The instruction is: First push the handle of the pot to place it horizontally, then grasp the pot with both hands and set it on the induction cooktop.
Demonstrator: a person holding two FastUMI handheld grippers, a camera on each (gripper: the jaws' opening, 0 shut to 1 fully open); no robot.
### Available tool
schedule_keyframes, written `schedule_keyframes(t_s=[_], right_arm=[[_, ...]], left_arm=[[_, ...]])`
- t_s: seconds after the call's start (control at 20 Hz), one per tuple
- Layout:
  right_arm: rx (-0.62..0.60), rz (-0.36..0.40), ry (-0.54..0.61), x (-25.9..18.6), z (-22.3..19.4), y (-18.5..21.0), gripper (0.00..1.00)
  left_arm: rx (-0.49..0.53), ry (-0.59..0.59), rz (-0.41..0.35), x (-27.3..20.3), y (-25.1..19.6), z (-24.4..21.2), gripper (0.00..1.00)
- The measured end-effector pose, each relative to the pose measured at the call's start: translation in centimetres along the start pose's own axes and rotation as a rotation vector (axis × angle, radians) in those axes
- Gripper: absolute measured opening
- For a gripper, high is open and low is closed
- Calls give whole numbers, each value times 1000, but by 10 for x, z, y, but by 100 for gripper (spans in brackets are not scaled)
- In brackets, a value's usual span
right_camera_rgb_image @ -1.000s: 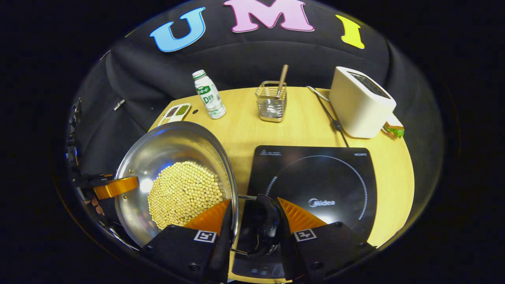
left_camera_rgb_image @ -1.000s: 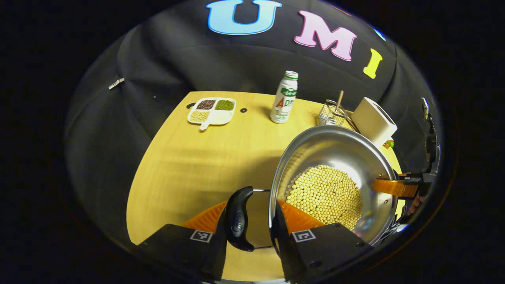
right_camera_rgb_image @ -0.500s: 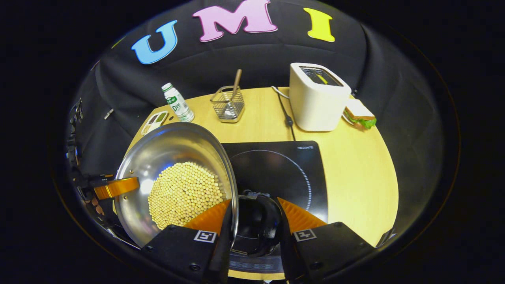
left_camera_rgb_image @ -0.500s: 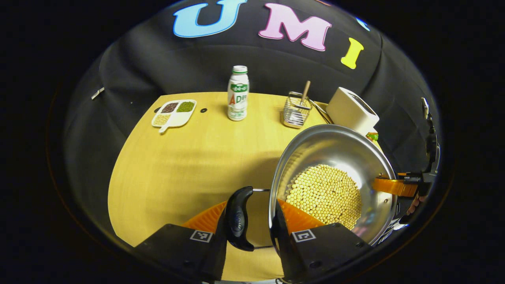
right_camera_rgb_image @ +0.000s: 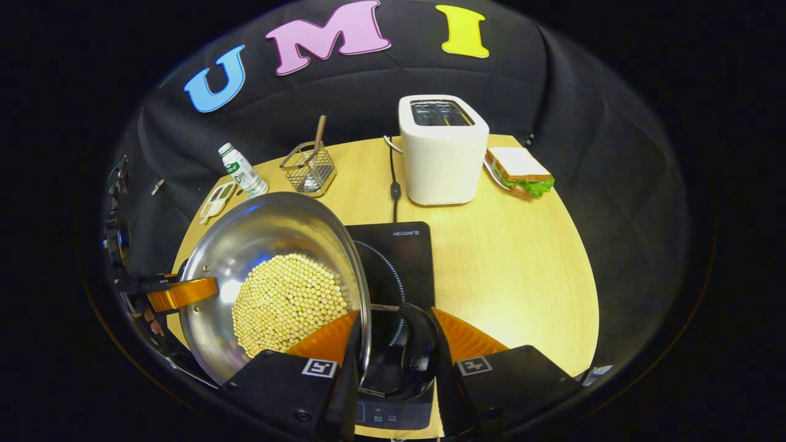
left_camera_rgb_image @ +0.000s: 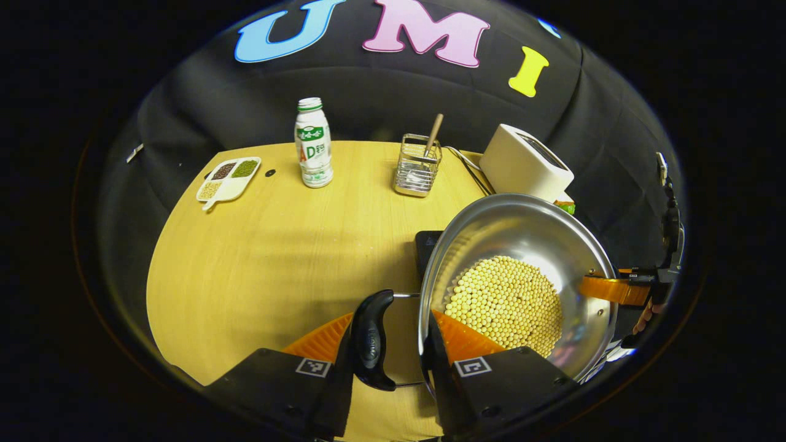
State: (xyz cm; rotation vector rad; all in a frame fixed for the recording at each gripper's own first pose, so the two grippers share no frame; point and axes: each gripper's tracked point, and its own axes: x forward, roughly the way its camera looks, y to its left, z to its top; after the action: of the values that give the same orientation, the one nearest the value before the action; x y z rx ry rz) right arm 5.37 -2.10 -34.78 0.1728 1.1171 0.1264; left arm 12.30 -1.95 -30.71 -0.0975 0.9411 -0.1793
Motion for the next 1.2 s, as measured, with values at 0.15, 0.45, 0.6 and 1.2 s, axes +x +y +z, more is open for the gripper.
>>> schedule_keyframes(t_s=[0.15, 0.45, 0.6, 1.2], right_arm=[[6, -4, 6, 6, 2, -18, 51], [12, -9, 22, 17, 3, -40, 51], [11, -7, 27, 23, 2, -42, 55], [43, 19, 20, 28, 0, -40, 51]], left_arm=[[5, 5, -5, 12, -15, 3, 58], [1, 6, -6, 31, -30, 2, 58], [-4, 7, -3, 39, -33, 1, 58], [5, -11, -1, 40, -28, 5, 59]])
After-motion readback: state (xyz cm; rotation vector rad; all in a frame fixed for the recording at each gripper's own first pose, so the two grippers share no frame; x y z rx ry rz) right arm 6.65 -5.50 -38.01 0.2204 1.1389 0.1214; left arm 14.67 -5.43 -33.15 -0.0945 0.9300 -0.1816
